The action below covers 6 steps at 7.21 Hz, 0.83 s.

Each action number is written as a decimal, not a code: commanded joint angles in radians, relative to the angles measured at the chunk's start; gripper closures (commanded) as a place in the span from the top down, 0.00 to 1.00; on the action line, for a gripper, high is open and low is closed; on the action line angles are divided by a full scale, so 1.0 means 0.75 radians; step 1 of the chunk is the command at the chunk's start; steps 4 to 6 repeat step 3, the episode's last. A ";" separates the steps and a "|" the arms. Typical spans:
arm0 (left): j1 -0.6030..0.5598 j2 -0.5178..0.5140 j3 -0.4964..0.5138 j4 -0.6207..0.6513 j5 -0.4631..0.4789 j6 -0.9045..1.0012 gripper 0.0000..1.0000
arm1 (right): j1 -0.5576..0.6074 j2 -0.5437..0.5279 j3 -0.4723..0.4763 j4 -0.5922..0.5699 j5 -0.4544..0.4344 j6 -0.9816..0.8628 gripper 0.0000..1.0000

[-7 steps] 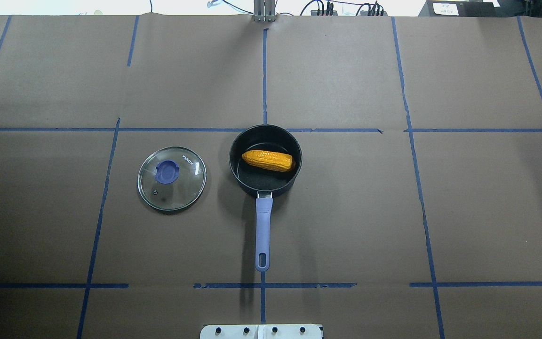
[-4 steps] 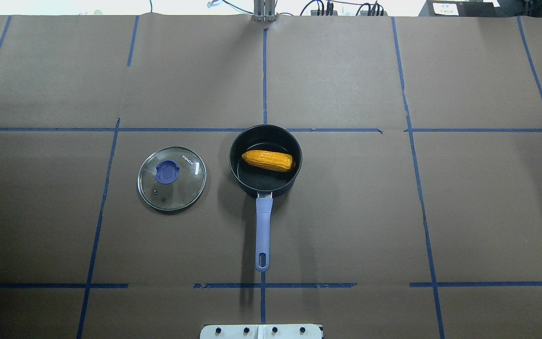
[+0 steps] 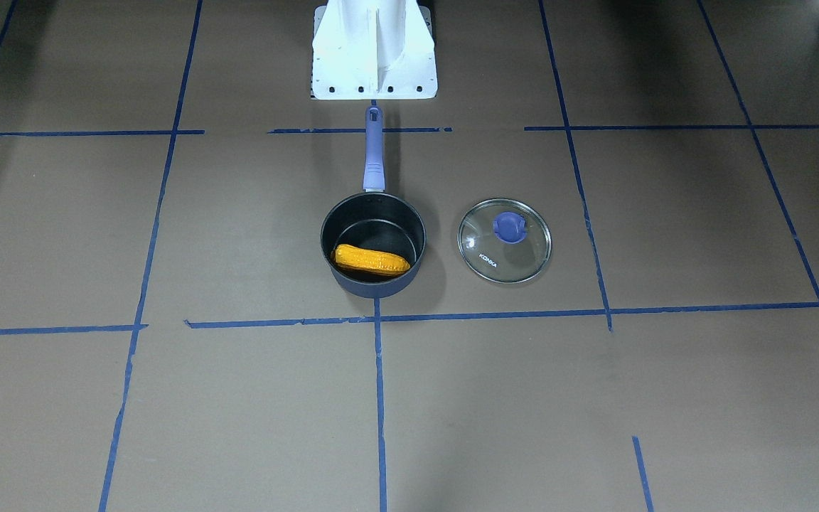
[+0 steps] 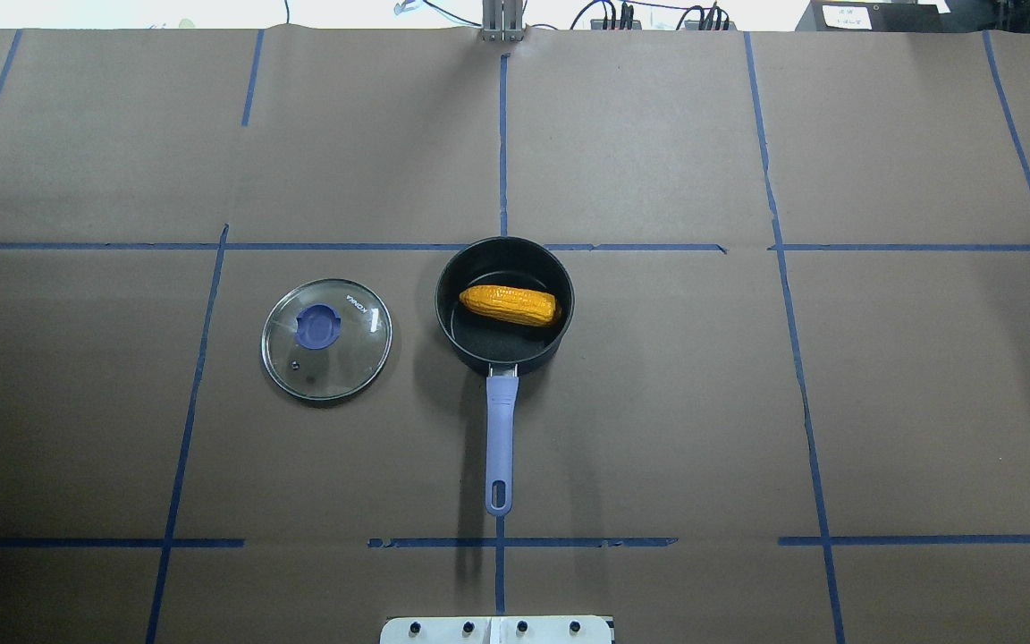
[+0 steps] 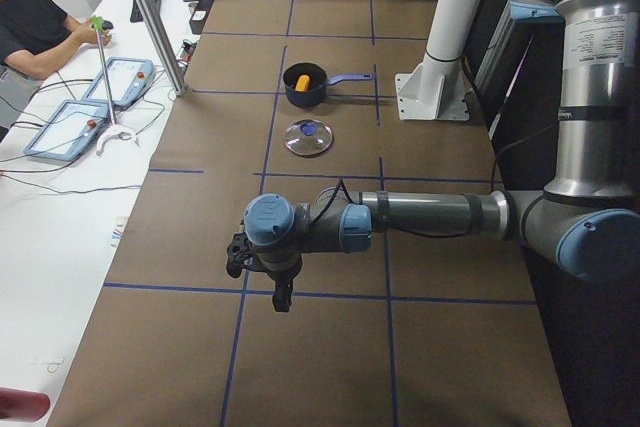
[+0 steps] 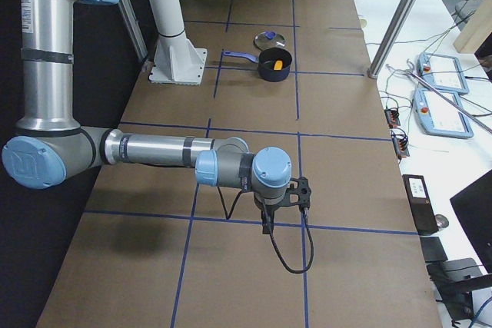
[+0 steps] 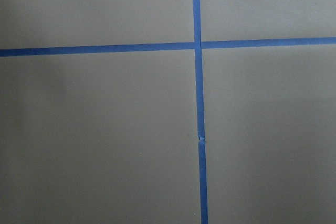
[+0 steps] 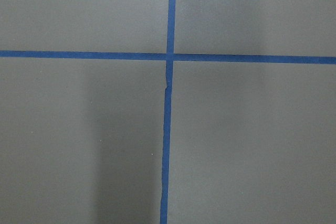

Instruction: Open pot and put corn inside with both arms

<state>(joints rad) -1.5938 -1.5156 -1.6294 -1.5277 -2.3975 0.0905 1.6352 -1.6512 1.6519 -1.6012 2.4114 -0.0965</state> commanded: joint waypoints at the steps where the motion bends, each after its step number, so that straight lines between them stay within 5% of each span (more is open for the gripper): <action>1: 0.000 0.000 -0.002 0.000 0.000 0.000 1.00 | 0.000 0.001 0.000 0.002 0.000 0.000 1.00; 6: 0.000 0.000 -0.004 0.002 0.000 -0.002 1.00 | 0.000 0.015 0.002 0.000 0.000 0.006 1.00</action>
